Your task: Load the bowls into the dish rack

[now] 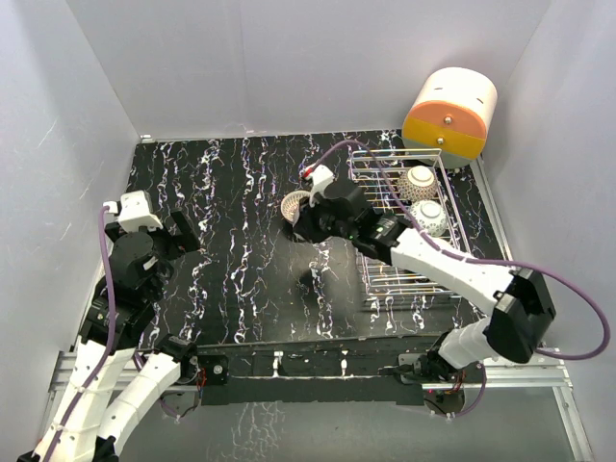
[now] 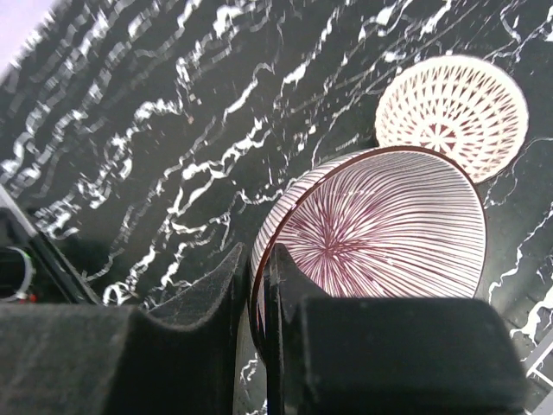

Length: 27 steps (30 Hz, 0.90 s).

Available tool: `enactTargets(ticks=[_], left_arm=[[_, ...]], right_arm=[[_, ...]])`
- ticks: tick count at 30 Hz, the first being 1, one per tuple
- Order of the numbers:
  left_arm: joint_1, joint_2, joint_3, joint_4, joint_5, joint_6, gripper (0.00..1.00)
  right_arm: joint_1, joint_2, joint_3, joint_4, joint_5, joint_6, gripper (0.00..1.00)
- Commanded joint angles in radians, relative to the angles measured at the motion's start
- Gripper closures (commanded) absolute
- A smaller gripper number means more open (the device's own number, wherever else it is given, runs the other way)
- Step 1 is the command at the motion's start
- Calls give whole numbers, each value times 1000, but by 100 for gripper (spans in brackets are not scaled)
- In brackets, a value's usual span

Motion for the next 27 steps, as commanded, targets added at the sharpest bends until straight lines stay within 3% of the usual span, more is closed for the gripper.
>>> enactTargets(ticks=[1,10,16,21,27], left_arm=[[-5,-9,41,-9,-11,-3,3],[-5,11,59,2,1,10,3],[-4,15,72,-2,-1,15,3],[-4,21,72,-6,-3,14,3],[-4,33,78,2,0,11,3]], right_arm=[[-142,-121,-33,163,-141,76,91],[-572,-154,-168,535,-556,342,91],[-753,-64,-336,975,-706,698,91],[-827,63,-439,1339,-747,947,91],[-827,195,-469,1525,-696,1037,90]])
